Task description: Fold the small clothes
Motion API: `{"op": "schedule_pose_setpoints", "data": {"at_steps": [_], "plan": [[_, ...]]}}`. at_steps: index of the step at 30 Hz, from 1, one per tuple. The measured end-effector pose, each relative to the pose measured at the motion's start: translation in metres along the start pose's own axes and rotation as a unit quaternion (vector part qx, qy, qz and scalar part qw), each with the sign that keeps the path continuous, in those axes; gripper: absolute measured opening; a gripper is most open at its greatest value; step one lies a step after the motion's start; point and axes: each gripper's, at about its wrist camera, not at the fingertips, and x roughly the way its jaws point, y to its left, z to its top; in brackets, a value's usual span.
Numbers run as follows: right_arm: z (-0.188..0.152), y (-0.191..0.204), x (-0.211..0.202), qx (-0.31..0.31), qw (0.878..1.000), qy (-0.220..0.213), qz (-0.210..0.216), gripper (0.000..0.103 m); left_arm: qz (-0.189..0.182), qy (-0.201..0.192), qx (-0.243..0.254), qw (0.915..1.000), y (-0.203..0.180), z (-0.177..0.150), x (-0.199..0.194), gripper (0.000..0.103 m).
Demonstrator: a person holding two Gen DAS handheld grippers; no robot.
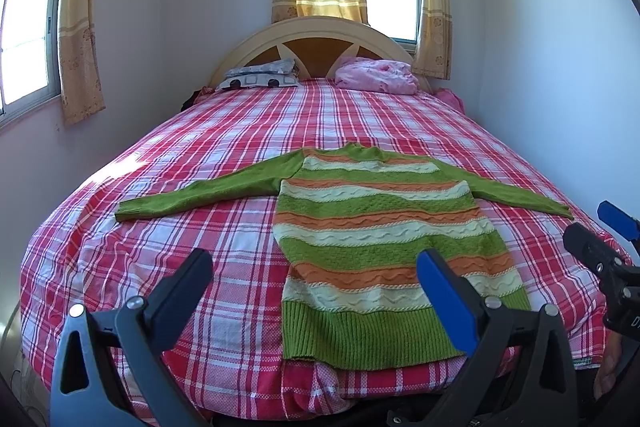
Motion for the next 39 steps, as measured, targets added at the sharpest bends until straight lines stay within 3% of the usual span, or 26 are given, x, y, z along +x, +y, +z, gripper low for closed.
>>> {"op": "schedule_pose_setpoints", "data": {"at_steps": [39], "plan": [[-0.0007, 0.0051, 0.0022, -0.003, 1.000, 0.008, 0.003, 0.102, 0.001, 0.003, -0.001, 1.0000, 0.0049, -0.0018, 0.0041, 0.103]]}}
